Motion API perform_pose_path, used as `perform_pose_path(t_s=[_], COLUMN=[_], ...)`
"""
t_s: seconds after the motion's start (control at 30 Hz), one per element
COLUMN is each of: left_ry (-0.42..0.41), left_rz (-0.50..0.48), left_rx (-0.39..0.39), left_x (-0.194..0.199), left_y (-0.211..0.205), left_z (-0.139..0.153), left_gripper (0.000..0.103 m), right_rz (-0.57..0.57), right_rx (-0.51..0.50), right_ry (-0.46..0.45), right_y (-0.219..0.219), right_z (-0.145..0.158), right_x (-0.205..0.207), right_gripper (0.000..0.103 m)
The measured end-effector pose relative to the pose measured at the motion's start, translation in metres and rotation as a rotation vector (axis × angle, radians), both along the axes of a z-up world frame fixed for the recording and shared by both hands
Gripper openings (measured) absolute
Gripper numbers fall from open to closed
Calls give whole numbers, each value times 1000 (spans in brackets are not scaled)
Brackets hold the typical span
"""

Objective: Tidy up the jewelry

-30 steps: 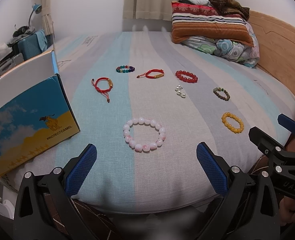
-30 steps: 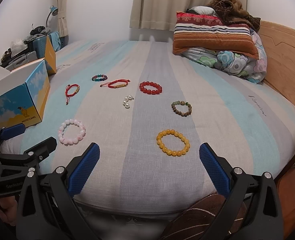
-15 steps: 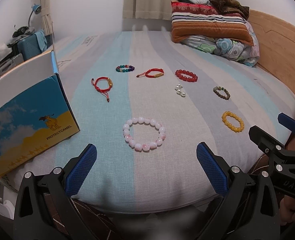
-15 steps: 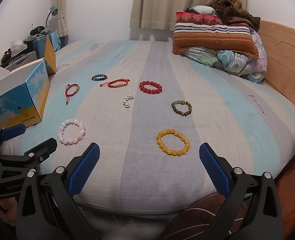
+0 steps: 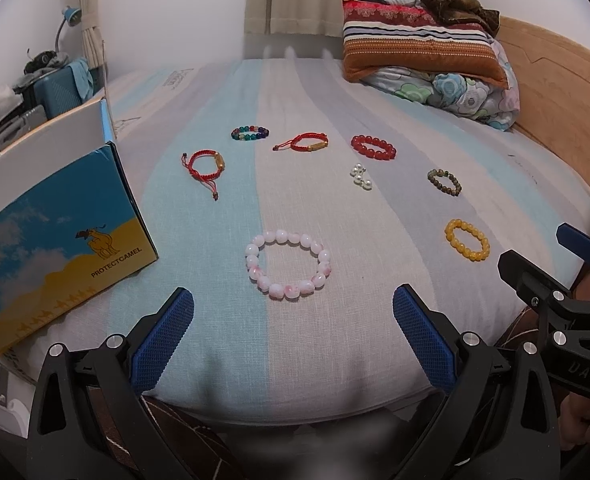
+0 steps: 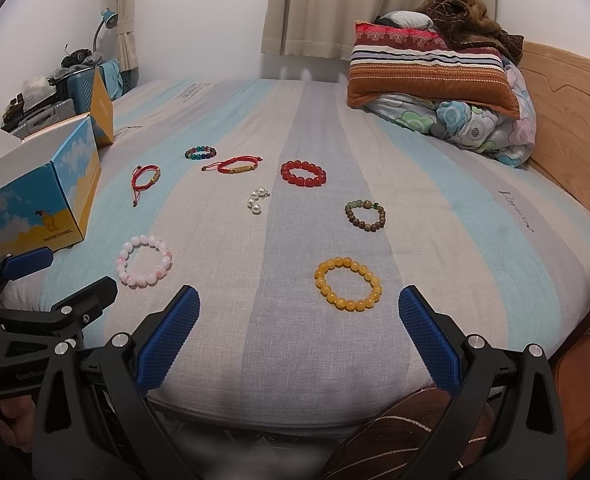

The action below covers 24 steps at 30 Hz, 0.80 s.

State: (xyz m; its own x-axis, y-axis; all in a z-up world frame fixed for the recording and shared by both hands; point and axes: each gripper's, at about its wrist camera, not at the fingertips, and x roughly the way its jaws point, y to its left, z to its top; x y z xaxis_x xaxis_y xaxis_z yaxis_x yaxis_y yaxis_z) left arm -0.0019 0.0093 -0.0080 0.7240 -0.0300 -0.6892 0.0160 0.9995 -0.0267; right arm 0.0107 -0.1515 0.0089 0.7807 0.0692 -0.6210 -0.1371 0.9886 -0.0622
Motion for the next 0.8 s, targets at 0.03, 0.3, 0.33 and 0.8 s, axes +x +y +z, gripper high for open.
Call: perform_pose_path(t_s=[0.03, 0.3, 0.33, 0.8], left_ry=[0, 7, 15, 142], left_rz=[1, -1, -6, 5], left_rx=[-2, 2, -6, -41], left_x=[0, 13, 17, 82], left_y=[0, 1, 2, 12], left_z=[0, 1, 0, -47], left_gripper=[97, 97, 97, 97], right_rz=[1, -20, -26, -57], right_rx=[0, 40, 32, 31], right_ry=[1, 20, 29, 217], right_y=[0, -12, -14, -45], right_z=[0, 4, 3, -50], right_x=[0, 13, 19, 94], right_gripper=[96, 96, 96, 96])
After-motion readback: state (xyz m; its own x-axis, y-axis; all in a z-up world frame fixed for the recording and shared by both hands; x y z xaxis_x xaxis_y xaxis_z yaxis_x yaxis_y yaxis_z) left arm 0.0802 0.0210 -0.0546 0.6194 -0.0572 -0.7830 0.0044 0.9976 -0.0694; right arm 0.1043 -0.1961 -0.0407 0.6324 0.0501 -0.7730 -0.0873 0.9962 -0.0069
